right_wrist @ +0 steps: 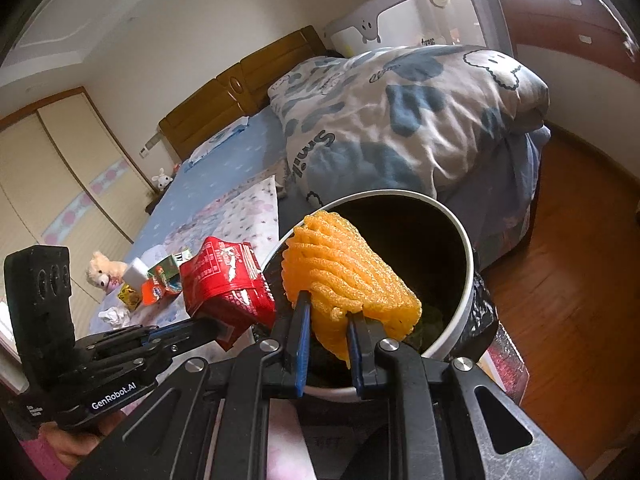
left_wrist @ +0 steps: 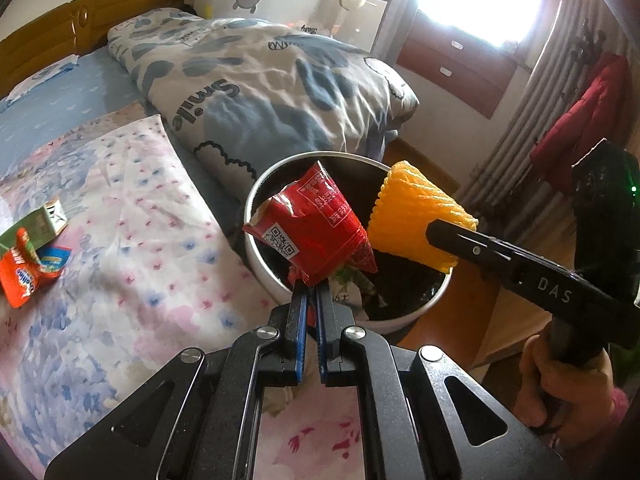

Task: Collect trash
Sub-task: 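Lower both items into the bin and open both tools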

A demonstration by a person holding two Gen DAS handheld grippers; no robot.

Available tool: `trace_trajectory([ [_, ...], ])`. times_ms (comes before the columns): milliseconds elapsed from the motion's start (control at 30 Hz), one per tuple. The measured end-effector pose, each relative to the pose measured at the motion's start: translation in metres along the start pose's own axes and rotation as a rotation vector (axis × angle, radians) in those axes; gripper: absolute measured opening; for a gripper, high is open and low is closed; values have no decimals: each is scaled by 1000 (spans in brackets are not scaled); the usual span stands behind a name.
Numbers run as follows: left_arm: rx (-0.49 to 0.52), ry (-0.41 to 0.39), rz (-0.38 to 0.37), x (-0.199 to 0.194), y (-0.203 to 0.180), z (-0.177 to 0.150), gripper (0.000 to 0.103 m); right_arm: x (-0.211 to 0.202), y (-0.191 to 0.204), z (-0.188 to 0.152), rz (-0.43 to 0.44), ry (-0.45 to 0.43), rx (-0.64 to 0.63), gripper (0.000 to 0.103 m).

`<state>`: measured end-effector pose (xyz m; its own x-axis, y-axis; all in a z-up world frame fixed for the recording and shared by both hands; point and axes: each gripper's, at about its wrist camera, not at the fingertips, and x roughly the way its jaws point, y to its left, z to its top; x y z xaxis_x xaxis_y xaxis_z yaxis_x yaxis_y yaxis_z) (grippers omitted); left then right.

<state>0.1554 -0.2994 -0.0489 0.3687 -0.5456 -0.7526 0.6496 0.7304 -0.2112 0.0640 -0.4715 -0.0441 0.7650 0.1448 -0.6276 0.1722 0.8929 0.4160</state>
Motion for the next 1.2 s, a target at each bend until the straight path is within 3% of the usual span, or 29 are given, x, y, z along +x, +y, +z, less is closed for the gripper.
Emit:
trace_trajectory([
  [467, -25, 52, -21, 25, 2, 10, 4, 21, -15, 9, -9, 36, 16, 21],
  [600, -40, 61, -35, 26, 2, 10, 13, 23, -18, 12, -14, 37, 23, 32],
  [700, -47, 58, -32, 25, 3, 8, 27, 21, -21, 13, -13, 28, 37, 47],
  [900, -74, 44, -22, 15, 12, -3, 30, 15, -17, 11, -14, 9, 46, 49],
  [1033, -108, 25, 5, 3, 26, -16, 39, 13, -8, 7, -5, 3, 47, 70],
  [1200, -169, 3, 36, -15, 50, -34, 45, 12, 15, -2, 17, -3, 15, 77],
])
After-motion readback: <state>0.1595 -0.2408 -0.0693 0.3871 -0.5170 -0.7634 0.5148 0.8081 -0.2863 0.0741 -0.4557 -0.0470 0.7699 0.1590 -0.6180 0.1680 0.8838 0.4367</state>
